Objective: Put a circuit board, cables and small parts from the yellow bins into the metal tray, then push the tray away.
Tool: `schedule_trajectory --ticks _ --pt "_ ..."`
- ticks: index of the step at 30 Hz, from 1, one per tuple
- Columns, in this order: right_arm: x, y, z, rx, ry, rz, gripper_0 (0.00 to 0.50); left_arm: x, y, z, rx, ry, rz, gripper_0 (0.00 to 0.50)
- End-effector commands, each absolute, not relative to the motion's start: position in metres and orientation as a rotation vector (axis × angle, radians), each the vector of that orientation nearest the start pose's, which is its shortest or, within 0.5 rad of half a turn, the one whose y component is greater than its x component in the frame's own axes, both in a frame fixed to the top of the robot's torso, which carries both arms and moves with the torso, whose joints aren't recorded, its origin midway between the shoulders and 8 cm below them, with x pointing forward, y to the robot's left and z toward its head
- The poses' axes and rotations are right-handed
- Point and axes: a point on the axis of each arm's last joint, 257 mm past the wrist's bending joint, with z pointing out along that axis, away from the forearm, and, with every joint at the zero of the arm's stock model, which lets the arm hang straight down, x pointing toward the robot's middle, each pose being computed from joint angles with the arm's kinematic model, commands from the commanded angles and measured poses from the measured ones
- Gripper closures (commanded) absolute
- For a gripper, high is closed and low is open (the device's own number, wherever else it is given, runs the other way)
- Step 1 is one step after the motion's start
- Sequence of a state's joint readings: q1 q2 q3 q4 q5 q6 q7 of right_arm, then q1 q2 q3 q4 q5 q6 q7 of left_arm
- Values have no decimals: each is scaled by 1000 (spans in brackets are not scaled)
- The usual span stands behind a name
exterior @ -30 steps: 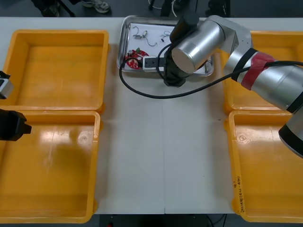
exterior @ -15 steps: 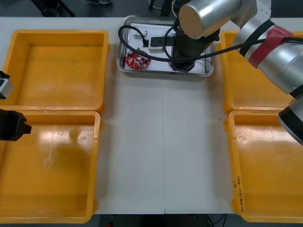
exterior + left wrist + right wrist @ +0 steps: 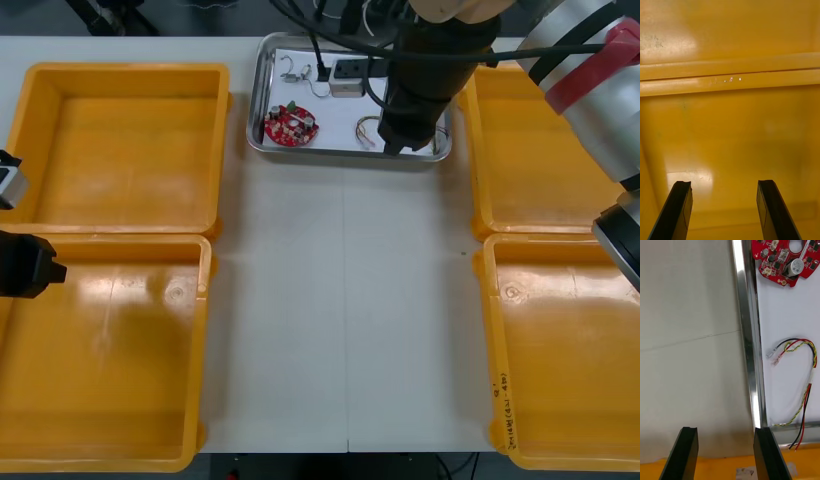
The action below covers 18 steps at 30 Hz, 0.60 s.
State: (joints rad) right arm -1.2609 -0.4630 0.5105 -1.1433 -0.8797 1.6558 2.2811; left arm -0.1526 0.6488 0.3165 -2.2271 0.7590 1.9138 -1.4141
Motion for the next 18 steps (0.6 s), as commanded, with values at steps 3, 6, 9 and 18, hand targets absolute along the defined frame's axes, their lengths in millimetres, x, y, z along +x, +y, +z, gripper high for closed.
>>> schedule_trajectory --ticks 3,6,9,18 --pt "536 -95 -65 -1569 2189 -192 70 371 363 -168 236 2624 85 0" --pt "520 -109 -66 -1485 2260 -177 72 371 363 -168 236 2624 85 0" --pt "503 -127 -67 -1390 2327 -159 72 371 363 -168 236 2624 85 0" --pt "476 -169 -67 -1053 2446 -89 70 371 363 -168 236 2624 85 0"
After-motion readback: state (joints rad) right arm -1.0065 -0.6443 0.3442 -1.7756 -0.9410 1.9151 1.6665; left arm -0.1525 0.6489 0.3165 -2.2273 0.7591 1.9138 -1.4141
